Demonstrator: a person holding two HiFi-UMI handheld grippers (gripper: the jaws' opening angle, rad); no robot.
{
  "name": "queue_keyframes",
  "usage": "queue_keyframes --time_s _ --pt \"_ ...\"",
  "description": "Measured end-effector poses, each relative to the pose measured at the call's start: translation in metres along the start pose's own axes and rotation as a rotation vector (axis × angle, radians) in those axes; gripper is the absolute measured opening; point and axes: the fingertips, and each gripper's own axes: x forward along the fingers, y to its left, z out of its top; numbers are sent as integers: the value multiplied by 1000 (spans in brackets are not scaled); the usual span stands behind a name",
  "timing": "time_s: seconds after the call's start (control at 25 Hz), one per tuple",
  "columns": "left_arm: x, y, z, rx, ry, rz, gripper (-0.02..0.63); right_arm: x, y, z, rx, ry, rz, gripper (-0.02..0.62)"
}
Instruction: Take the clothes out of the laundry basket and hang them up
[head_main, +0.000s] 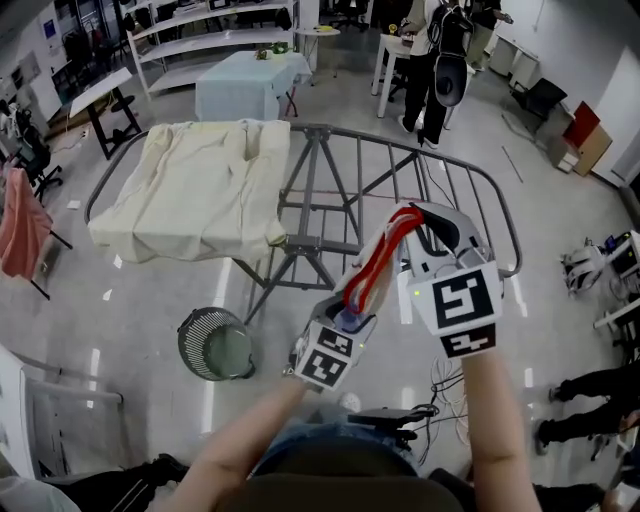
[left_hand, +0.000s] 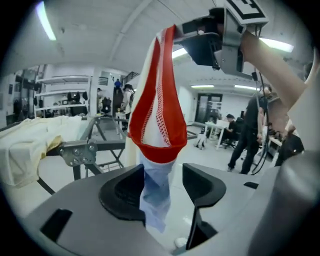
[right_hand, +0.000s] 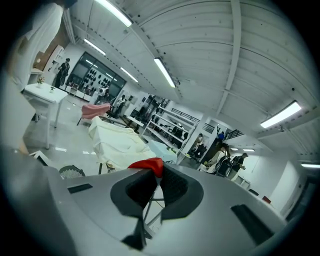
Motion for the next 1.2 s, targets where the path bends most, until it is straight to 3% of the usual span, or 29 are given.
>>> queue_keyframes --time_s 0.12,0.2,0.28,0.44,0.72,1.0,1.2 --pt "8 7 12 9 -23 46 145 -12 -27 -19 -8 -1 -20 8" --pt "8 10 18 5 -35 47 56 -20 -49 -35 -7 6 -34 8" --pt "7 12 24 26 -26 41 12 -25 -70 -52 -6 21 -47 8" --pt "-8 24 43 152 34 69 9 -35 -97 -83 -13 53 -64 8" --pt "-28 49 120 426 131 247 11 -51 -143 -115 -56 102 -162 8" --pt "-40 68 217 679 96 431 11 -69 -182 -119 -150 143 -281 8" --pt "-51 77 287 857 55 583 11 -79 -209 -100 -303 150 -349 8"
